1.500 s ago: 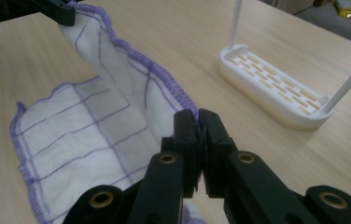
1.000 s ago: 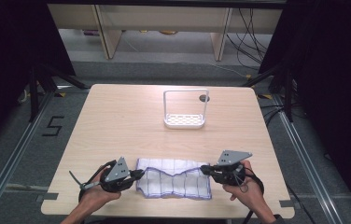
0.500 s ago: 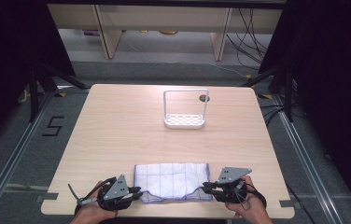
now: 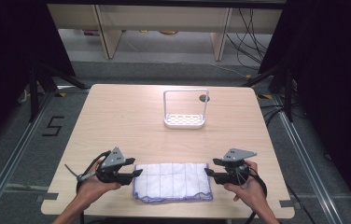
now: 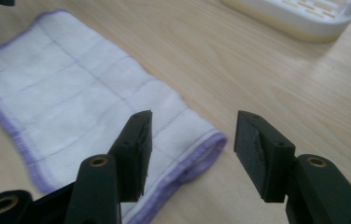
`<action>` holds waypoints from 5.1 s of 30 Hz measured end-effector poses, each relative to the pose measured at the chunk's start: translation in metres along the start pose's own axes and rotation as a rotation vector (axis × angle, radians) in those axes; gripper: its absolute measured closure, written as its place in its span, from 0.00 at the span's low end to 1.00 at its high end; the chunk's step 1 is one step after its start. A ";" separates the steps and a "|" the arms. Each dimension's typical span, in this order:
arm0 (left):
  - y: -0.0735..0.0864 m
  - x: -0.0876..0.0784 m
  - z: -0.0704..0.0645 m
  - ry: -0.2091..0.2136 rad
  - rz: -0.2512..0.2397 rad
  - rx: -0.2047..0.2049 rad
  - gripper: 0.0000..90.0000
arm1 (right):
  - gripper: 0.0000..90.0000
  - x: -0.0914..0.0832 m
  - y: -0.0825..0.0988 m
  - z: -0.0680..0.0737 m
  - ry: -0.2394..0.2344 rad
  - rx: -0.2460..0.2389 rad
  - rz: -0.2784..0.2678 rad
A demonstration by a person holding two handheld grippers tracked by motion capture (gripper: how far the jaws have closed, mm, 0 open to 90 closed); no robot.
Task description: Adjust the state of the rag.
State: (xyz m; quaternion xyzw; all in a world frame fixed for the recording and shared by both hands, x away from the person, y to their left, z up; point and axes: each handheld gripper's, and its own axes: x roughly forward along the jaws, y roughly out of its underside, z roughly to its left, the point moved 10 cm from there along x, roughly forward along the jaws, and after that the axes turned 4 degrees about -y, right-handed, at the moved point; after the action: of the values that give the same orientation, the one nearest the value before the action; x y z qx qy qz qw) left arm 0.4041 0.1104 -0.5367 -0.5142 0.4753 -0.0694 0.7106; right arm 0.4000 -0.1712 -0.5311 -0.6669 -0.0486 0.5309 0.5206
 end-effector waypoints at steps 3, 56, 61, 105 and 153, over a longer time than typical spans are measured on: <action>0.003 0.012 0.010 0.008 0.035 -0.017 0.51 | 0.54 0.016 0.003 -0.017 0.030 0.019 0.041; 0.030 0.004 -0.083 0.134 0.032 0.168 0.91 | 0.96 0.110 -0.073 -0.035 -0.118 -0.093 0.165; 0.025 0.009 -0.095 0.129 0.006 0.162 0.91 | 0.96 0.119 -0.088 -0.031 -0.131 -0.131 0.167; -0.044 0.074 0.002 0.029 -0.021 -0.094 0.45 | 0.52 0.082 -0.065 -0.061 0.057 0.064 0.126; -0.052 0.138 0.015 0.037 0.059 -0.039 0.83 | 0.82 0.113 -0.042 -0.050 0.052 0.104 0.172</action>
State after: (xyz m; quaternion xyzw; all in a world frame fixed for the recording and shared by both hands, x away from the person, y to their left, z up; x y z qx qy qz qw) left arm 0.5101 0.0157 -0.5782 -0.5124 0.5045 -0.0483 0.6932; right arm 0.5073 -0.1150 -0.5798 -0.6542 0.0497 0.5580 0.5081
